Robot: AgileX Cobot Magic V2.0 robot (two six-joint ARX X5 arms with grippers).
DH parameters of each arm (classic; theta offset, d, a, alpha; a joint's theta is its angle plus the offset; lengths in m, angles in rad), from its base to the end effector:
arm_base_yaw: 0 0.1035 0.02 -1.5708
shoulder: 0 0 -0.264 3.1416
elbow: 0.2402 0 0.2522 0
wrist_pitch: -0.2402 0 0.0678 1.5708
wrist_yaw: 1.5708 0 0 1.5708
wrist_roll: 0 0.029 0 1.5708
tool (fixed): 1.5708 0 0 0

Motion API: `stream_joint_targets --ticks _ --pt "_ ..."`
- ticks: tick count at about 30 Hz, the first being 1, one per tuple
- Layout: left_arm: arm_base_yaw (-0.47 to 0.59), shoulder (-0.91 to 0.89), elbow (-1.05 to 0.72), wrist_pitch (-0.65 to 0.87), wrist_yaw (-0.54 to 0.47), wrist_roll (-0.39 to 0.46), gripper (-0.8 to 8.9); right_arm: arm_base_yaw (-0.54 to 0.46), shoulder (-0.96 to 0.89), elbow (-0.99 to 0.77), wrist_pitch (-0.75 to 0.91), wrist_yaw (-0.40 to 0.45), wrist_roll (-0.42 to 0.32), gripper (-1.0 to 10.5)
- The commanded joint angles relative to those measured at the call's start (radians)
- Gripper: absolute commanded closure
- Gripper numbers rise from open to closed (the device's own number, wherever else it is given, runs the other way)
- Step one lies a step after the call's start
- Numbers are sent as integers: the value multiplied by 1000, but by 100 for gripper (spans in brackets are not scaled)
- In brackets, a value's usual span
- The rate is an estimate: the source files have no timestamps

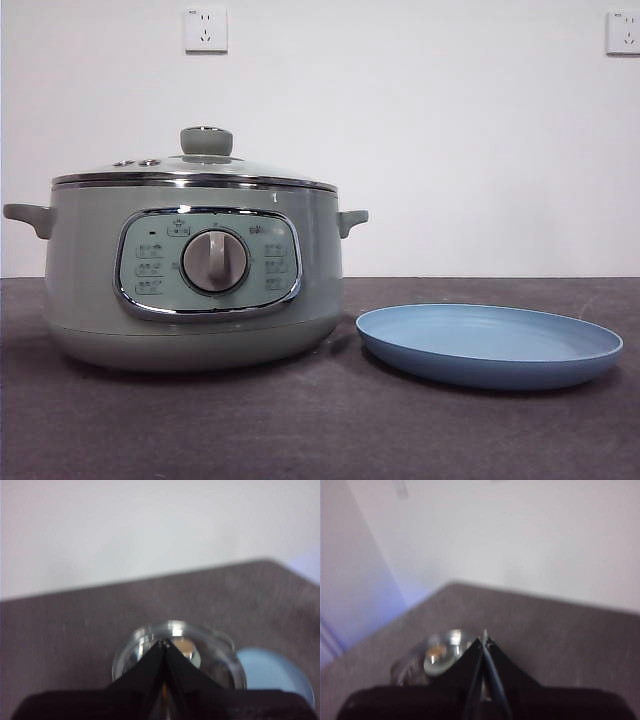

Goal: Take the potato out from the steamer,put the potato on the plate,close the lid

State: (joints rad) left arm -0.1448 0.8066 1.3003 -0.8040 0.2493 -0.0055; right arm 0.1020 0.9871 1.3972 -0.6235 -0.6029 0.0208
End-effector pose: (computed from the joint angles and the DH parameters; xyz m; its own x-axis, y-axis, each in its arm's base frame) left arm 0.1137 -0.0238 0.4337 0.8775 -0.3773 -0.2959 0.3707 0.9253 -0.0806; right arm 0.1623 0.0331 0.4571 0.7431 0.6461 -0.1744 -0.6306 0.7633 0.1404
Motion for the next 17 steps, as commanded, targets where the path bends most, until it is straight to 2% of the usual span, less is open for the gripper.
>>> stream_joint_targets --ticks 1,3,6,8,9,11,12,14,17 --pt "0 102 61 -96 53 42 819 24 66 61 -115 -13 -115 957" --pt "0 161 87 -138 106 45 817 42 105 84 -159 -28 -143 944" --pt "0 225 97 -157 162 45 813 64 138 87 -168 -24 -145 933" --pt "-1 254 97 -164 177 45 805 72 148 87 -167 -23 -149 796" --pt "-2 266 97 -166 176 45 775 76 152 87 -166 -23 -149 671" --pt "-2 285 97 -165 174 44 629 84 156 87 -163 -19 -149 429" --pt "-2 290 97 -162 173 44 557 87 156 87 -162 -19 -149 358" --pt "-2 298 97 -148 171 44 439 92 156 87 -163 -19 -149 313" --pt "-2 298 97 -116 171 43 405 97 156 87 -163 -19 -148 317"
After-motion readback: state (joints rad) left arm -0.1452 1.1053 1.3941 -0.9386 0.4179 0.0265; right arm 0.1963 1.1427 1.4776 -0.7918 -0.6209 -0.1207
